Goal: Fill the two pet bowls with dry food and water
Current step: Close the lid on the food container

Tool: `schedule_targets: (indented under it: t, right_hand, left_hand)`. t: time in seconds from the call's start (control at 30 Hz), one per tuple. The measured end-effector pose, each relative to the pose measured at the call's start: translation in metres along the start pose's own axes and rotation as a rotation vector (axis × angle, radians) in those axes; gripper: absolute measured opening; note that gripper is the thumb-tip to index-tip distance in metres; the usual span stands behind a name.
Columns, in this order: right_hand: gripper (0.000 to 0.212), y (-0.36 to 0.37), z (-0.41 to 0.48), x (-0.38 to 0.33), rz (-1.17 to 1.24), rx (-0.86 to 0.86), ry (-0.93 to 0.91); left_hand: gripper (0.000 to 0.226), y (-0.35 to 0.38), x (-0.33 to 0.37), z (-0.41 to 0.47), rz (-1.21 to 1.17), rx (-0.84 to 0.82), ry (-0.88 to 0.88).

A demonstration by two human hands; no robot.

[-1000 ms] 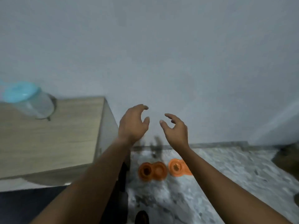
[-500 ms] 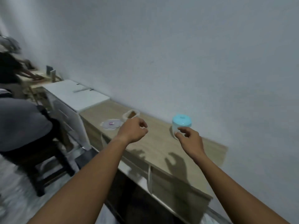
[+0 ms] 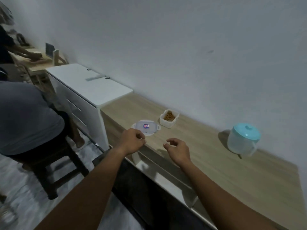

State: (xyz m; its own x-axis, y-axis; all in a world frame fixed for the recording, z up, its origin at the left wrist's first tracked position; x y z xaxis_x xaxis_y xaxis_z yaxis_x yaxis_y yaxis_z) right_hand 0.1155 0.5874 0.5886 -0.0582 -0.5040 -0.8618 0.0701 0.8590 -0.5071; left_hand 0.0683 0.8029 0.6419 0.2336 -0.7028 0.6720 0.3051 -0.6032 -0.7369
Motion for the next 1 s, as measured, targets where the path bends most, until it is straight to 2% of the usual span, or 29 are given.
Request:
schedule_targets:
  t: [0.1, 0.23, 0.43, 0.57, 0.63, 0.73, 0.9, 1.0]
  right_hand:
    - [0.03, 0.028, 0.033, 0.001, -0.036, 0.037, 0.057]
    - [0.031, 0.068, 0.084, 0.009, -0.026, 0.08, 0.163]
    - [0.033, 0.141, 0.165, 0.029, -0.03, 0.122, 0.306]
    - [0.054, 0.17, 0.195, 0.035, -0.083, 0.143, 0.357]
    - [0.055, 0.177, 0.202, 0.036, -0.116, 0.172, 0.358]
    - [0.054, 0.185, 0.212, 0.037, -0.165, 0.199, 0.396]
    - [0.06, 0.193, 0.22, 0.044, -0.174, 0.274, 0.509]
    - [0.042, 0.191, 0.217, 0.044, -0.097, 0.377, 0.594]
  left_hand:
    - [0.007, 0.01, -0.026, 0.041, -0.009, 0.016, -0.038]
    - [0.004, 0.037, -0.062, 0.1, 0.017, -0.047, -0.089]
    - [0.046, 0.085, -0.105, 0.202, 0.135, -0.156, -0.065]
    - [0.052, 0.105, -0.12, 0.248, 0.186, -0.197, -0.024]
    - [0.055, 0.106, -0.126, 0.258, 0.189, -0.19, -0.032]
    - [0.075, 0.113, -0.136, 0.273, 0.206, -0.248, -0.04]
    - [0.063, 0.126, -0.144, 0.297, 0.13, -0.332, -0.005]
    - [0.053, 0.132, -0.147, 0.309, 0.052, -0.412, -0.028]
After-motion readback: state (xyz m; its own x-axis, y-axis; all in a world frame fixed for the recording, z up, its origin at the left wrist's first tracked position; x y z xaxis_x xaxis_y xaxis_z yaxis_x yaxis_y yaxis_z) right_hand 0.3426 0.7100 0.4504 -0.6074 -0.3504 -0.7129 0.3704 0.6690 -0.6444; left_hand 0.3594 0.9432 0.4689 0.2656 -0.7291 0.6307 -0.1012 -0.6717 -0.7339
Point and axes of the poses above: each hand's wrist, its own z-axis towards the middle knuckle, its own y-axis out of the palm, x = y × z, the point moved 7 cm from there along z, towards the middle knuckle, and after that the axes turned 12 degrees about x, right-handed, at the moved point
